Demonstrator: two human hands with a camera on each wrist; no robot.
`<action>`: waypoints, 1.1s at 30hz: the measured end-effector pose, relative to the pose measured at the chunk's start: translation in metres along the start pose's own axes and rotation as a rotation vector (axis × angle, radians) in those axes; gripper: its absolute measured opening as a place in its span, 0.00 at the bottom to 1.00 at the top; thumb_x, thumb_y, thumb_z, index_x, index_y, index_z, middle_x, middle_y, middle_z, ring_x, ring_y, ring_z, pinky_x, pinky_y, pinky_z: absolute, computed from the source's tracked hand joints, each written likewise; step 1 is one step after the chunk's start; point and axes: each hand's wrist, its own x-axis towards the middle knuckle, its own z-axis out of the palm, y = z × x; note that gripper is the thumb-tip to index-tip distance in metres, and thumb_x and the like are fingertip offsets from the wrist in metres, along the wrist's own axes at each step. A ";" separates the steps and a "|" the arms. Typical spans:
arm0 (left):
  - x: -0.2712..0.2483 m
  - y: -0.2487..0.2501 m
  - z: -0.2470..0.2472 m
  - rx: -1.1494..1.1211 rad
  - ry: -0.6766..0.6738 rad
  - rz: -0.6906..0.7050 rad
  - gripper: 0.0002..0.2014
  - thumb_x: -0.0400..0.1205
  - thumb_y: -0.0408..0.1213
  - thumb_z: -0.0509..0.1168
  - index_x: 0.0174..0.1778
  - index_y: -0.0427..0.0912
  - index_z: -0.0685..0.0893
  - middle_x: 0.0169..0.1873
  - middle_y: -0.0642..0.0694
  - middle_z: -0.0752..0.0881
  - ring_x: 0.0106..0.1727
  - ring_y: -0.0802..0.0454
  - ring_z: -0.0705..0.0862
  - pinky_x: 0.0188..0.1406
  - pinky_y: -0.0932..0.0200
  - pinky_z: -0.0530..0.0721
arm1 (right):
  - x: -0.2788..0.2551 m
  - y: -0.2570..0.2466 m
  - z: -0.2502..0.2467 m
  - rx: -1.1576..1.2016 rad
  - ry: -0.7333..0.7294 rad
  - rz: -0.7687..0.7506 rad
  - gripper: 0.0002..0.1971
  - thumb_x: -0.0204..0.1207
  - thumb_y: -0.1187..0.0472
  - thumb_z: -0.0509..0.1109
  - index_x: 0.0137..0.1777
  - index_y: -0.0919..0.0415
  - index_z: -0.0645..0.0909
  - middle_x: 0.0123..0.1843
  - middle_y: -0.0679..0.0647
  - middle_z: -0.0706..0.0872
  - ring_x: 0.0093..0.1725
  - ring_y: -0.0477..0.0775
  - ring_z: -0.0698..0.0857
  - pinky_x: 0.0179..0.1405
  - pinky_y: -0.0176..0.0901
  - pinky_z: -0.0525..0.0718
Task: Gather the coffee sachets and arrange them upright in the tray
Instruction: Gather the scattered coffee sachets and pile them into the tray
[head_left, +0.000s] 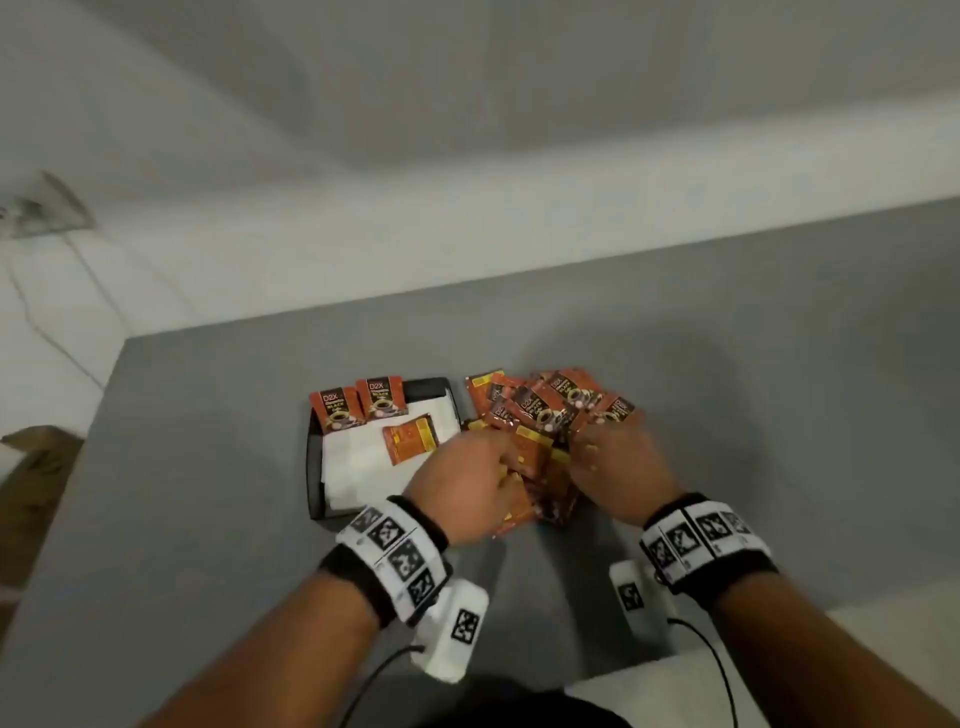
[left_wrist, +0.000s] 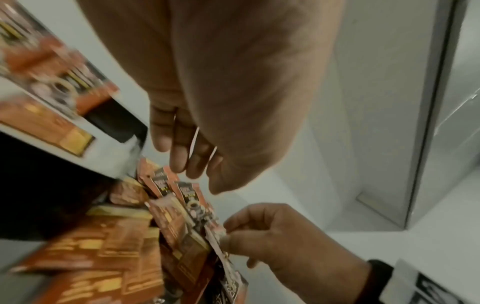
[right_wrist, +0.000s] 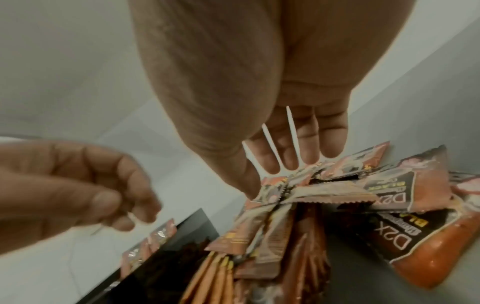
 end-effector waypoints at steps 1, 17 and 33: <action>0.016 0.005 0.009 0.014 -0.001 -0.034 0.07 0.82 0.40 0.64 0.54 0.45 0.83 0.50 0.50 0.85 0.48 0.54 0.82 0.44 0.60 0.79 | 0.006 0.005 0.005 0.025 0.032 0.021 0.06 0.72 0.51 0.72 0.39 0.52 0.82 0.38 0.47 0.85 0.41 0.53 0.87 0.38 0.40 0.79; 0.083 0.012 0.043 -0.083 0.032 -0.341 0.24 0.77 0.28 0.71 0.66 0.45 0.71 0.48 0.46 0.86 0.47 0.44 0.87 0.45 0.49 0.88 | 0.014 0.007 -0.002 0.105 -0.021 0.308 0.10 0.77 0.62 0.62 0.55 0.55 0.82 0.51 0.57 0.88 0.48 0.64 0.87 0.46 0.49 0.86; 0.056 0.023 0.046 -0.603 -0.008 -0.299 0.19 0.79 0.42 0.68 0.32 0.26 0.83 0.29 0.36 0.82 0.33 0.47 0.80 0.48 0.59 0.80 | -0.004 0.059 -0.004 0.361 -0.058 0.372 0.06 0.82 0.63 0.66 0.52 0.59 0.84 0.47 0.56 0.88 0.49 0.59 0.87 0.47 0.44 0.79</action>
